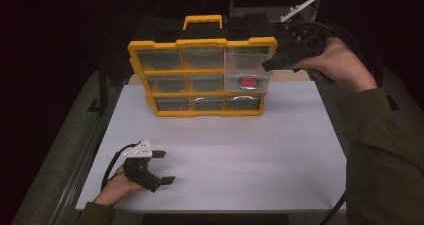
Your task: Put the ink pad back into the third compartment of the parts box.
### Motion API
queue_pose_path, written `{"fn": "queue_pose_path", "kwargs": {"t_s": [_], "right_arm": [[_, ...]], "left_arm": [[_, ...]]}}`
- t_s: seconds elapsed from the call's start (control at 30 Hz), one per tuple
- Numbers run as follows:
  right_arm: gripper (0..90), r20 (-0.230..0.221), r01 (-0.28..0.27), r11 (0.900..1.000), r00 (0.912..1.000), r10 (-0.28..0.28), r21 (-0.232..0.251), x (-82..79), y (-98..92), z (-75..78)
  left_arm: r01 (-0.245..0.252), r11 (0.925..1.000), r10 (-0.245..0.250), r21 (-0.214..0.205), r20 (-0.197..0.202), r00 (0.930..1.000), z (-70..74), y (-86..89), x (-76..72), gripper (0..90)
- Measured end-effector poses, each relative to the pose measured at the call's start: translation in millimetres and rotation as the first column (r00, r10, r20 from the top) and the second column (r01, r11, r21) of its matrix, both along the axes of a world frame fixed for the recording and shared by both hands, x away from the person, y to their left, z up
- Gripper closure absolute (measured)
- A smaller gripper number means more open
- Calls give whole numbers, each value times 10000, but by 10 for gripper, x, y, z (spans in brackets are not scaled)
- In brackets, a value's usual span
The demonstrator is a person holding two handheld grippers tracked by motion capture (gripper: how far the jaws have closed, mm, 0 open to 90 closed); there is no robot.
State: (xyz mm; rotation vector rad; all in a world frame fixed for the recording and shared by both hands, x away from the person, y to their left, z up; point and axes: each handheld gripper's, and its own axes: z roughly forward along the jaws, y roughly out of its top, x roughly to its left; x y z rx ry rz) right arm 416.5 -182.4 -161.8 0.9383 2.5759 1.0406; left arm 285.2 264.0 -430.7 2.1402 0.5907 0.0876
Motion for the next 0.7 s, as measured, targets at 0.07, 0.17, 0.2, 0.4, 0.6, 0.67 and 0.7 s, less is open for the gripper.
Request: {"fn": "queue_pose_path", "kwargs": {"t_s": [0.07,0.17,0.2,0.4,0.6,0.67,0.7], "right_arm": [[191,-43,2,10000,10000,-1,50,-23,-33,-43],[171,-55,-15,9999,10000,16,121,-35,-65,-94],[155,-110,-41,9997,9999,43,259,-46,-96,-142],[131,-58,-107,9986,9999,110,515,-103,-162,-292],[133,-47,-60,9986,10000,62,525,-167,-194,-376],[133,-46,-45,9982,10000,47,598,-199,-215,-446],[133,-46,-45,9982,10000,47,598,-199,-215,-446]], "left_arm": [[-31,10000,31,5,7,10000,3,-1,3,0],[-51,10000,51,28,31,10000,9,-3,6,0],[-42,10000,41,53,45,10000,13,-6,10,0],[-20,10000,20,51,21,10000,8,-24,15,0],[28,10000,-28,49,36,10000,2,-19,18,0],[6,10000,-6,65,35,10000,0,-8,21,0],[6,10000,-6,65,35,10000,0,-8,21,0]]}}
